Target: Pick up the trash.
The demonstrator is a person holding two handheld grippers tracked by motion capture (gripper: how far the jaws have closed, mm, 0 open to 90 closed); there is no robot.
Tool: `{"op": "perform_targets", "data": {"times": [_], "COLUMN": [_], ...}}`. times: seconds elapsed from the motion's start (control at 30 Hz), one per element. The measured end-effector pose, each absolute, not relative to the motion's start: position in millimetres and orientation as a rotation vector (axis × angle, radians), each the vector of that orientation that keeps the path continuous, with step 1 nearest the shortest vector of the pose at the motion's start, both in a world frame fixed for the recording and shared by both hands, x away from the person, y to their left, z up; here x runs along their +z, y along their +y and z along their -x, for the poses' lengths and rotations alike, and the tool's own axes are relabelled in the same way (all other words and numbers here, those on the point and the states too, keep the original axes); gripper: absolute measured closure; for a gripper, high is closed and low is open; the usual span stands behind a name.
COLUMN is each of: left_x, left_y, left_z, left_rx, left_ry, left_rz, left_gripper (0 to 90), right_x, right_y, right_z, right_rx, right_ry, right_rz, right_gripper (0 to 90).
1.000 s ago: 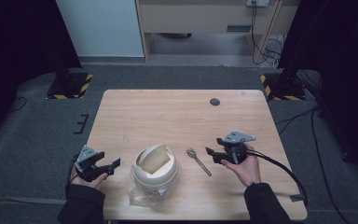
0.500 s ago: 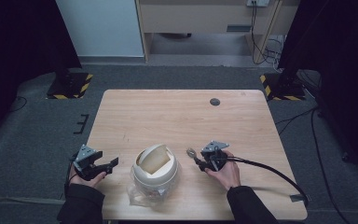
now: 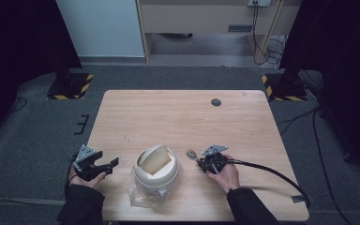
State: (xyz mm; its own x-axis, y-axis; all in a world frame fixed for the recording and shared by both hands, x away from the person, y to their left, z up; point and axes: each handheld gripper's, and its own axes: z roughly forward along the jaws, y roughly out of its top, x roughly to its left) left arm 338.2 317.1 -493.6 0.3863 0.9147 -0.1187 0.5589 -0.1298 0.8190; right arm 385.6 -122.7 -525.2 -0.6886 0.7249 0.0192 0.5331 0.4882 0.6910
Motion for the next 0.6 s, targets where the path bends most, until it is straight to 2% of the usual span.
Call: {"op": "perform_targets", "data": {"times": [0.2, 0.6], "left_x": [-492, -488], "left_y": [317, 315], "left_z": [-338, -336], "left_rx": [0.545, 0.556], "left_ry": [1.278, 1.254], "left_rz": [-1.789, -1.770], "left_gripper": [20.7, 20.7], "right_x": [-519, -444], "right_y": [-125, -171], "right_z": [-387, -383], "right_rx": [1.035, 1.403], "right_ry": [2.430, 2.102], "right_rz": [-1.068, -1.055], "right_gripper": [80.0, 80.0]}}
